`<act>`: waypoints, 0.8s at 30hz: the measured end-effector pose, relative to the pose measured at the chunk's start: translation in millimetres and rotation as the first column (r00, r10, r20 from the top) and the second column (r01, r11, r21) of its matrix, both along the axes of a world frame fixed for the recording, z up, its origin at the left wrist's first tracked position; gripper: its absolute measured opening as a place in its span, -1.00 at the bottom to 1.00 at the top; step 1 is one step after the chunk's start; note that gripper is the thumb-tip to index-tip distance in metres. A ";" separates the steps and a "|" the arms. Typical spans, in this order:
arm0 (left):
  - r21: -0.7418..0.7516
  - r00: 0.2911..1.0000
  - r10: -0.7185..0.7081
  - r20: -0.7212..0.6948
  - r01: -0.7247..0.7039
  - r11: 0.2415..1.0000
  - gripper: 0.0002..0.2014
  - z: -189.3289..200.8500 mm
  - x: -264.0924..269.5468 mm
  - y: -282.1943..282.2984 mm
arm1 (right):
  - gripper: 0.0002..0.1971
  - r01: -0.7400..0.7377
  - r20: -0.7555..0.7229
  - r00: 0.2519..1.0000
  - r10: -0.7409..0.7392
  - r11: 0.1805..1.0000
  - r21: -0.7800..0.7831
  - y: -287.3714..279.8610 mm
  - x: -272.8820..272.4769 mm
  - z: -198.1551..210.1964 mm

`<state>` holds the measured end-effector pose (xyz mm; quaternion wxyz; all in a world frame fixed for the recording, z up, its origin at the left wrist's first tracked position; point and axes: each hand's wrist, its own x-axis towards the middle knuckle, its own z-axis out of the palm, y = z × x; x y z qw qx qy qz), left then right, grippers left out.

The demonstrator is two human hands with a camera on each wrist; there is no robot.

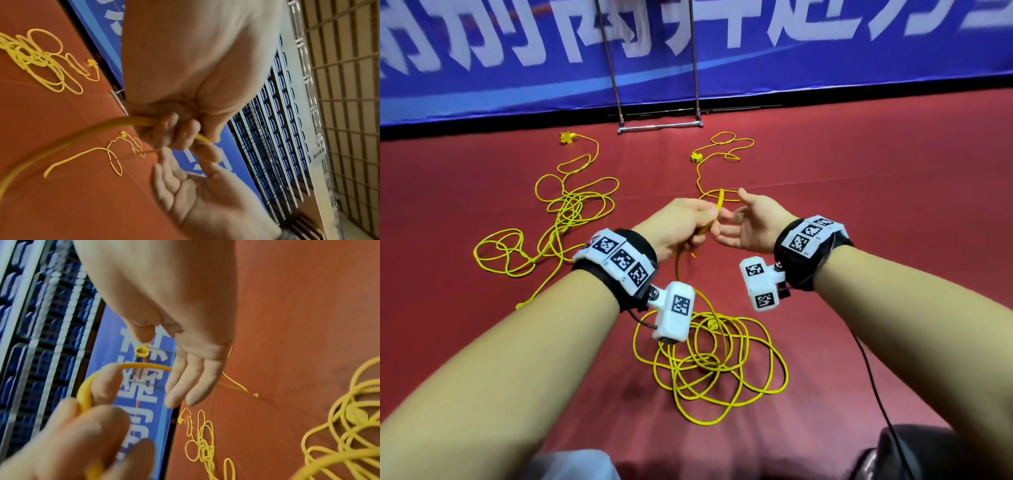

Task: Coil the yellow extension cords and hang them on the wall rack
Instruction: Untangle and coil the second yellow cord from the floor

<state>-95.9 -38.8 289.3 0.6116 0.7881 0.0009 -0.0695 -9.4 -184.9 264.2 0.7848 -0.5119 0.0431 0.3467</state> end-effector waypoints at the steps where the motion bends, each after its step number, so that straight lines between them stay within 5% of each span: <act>1: 0.050 0.998 -0.060 -0.001 0.060 0.997 -0.73 -0.1 -4.7 -2.3 | -0.58 -0.001 -0.030 1.000 0.001 1.000 0.003 1.0 -0.1 4.2; 6: 0.219 0.974 -0.173 -0.149 0.203 0.954 -0.81 -0.5 -22.7 -8.0 | -0.71 0.107 0.009 0.994 -0.107 0.989 -0.101 12.2 -9.6 15.2; 10: 0.183 0.974 0.084 -0.211 -0.045 0.982 -0.79 -0.8 -20.0 0.8 | -0.75 0.026 0.115 0.993 -0.012 0.991 -0.129 6.2 -10.6 17.0; 15: -0.097 0.890 0.378 -0.254 -0.413 0.906 -0.68 -1.5 -1.3 22.2 | -0.67 -0.161 0.263 0.943 0.206 0.970 -0.182 5.1 -9.0 18.5; 20: -0.380 0.847 0.387 -0.365 -0.515 0.768 -0.68 -3.4 14.8 32.9 | -0.59 -0.333 0.353 0.838 0.417 0.902 -0.274 6.2 -5.0 15.9; 24: -0.628 0.832 0.375 -0.408 -0.554 0.547 -0.66 -3.0 25.7 31.0 | -0.58 -0.447 0.347 0.735 0.583 0.801 -0.399 1.3 -3.4 10.9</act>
